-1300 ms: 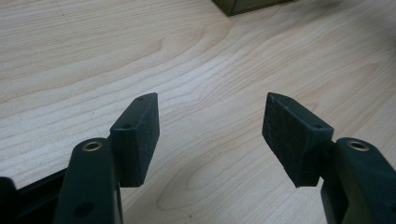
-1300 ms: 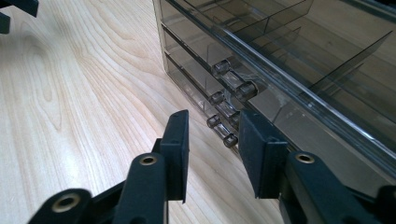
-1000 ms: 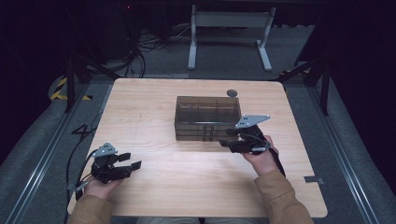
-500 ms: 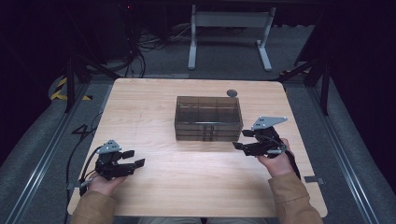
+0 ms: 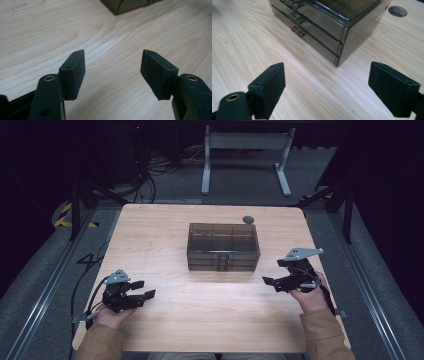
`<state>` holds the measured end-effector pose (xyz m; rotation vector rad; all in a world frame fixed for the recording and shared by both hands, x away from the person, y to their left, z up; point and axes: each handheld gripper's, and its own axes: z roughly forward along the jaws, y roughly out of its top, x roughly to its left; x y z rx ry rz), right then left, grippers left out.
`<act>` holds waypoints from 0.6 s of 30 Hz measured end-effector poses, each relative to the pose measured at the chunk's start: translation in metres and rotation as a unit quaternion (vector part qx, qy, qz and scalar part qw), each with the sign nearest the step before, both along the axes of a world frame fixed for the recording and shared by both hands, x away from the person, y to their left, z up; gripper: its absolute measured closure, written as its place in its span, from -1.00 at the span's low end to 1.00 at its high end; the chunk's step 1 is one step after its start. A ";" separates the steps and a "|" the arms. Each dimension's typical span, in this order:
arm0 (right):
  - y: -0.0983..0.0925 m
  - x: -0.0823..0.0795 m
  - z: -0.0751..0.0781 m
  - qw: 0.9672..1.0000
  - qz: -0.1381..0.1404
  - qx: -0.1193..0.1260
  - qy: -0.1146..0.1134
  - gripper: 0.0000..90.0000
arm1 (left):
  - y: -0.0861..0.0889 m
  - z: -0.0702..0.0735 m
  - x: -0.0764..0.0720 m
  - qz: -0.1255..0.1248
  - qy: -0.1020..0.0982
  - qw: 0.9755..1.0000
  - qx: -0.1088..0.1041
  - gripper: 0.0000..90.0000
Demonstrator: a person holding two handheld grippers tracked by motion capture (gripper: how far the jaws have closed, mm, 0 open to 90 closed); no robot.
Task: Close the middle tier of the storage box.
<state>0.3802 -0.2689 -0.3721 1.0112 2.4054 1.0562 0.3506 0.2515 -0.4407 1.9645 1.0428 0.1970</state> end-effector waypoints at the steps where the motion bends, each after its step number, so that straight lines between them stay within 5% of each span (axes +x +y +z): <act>1: -0.003 -0.001 -0.001 1.000 -0.002 0.000 -0.002 -0.74 | 0.000 0.000 0.000 0.000 0.000 1.000 0.000 -0.17; 18: -0.050 -0.001 -0.038 0.999 -0.051 -0.001 0.013 -0.97 | 0.003 -0.003 0.002 0.005 0.006 1.000 -0.001 -0.17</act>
